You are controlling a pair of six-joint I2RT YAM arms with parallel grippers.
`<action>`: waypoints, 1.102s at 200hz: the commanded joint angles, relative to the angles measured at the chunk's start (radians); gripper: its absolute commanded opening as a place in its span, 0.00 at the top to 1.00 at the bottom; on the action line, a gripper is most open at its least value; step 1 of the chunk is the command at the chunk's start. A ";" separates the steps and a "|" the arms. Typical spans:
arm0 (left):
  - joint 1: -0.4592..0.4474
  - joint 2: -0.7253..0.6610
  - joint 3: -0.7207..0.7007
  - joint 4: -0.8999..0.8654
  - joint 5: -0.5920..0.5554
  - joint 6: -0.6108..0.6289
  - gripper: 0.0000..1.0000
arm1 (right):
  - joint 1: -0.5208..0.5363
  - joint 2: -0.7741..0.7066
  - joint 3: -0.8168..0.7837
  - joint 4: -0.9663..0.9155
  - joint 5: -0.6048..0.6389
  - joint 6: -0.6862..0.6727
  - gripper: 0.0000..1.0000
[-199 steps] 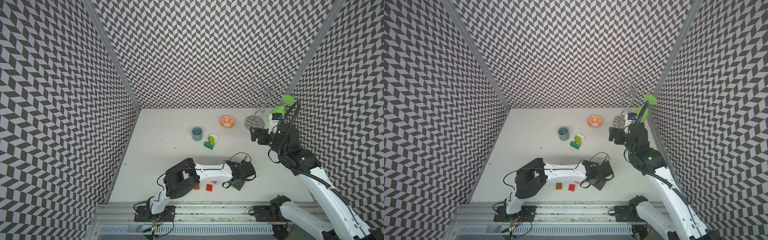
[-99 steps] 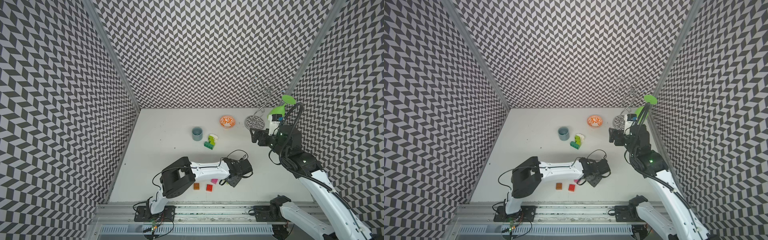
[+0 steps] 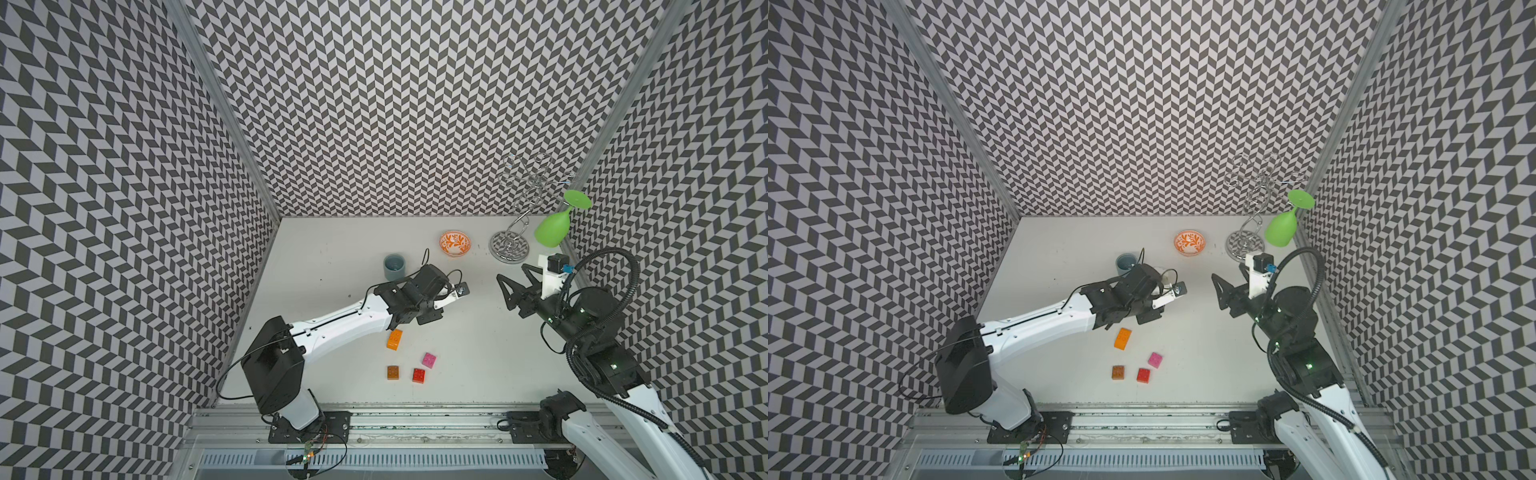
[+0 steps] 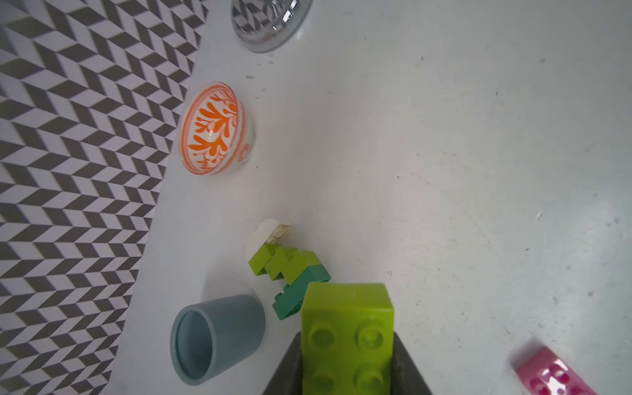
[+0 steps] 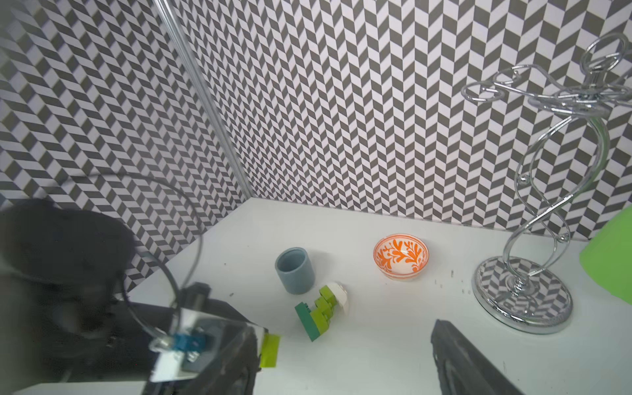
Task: Assemble the letter s with lego
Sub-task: Place the lego brick at the center of the board.
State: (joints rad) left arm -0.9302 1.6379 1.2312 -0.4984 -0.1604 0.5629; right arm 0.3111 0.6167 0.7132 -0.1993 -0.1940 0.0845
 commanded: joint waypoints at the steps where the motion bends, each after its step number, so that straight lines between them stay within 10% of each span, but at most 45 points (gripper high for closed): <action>1: 0.025 0.068 -0.020 -0.001 0.058 0.181 0.93 | -0.003 0.005 0.002 0.078 -0.046 -0.038 0.20; 118: 0.045 0.272 0.014 -0.054 0.113 0.169 0.66 | -0.003 0.011 -0.032 0.081 -0.046 -0.021 0.19; 170: 0.042 0.222 0.045 -0.064 0.111 0.143 0.26 | -0.003 0.079 0.035 -0.007 0.013 0.036 0.14; 220: 0.044 0.020 0.082 -0.055 0.063 0.048 0.27 | -0.002 0.120 0.101 -0.059 0.014 0.118 0.24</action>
State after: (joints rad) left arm -0.8837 1.8286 1.2724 -0.5655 -0.0746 0.6781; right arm 0.3111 0.7410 0.7670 -0.2634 -0.1974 0.1345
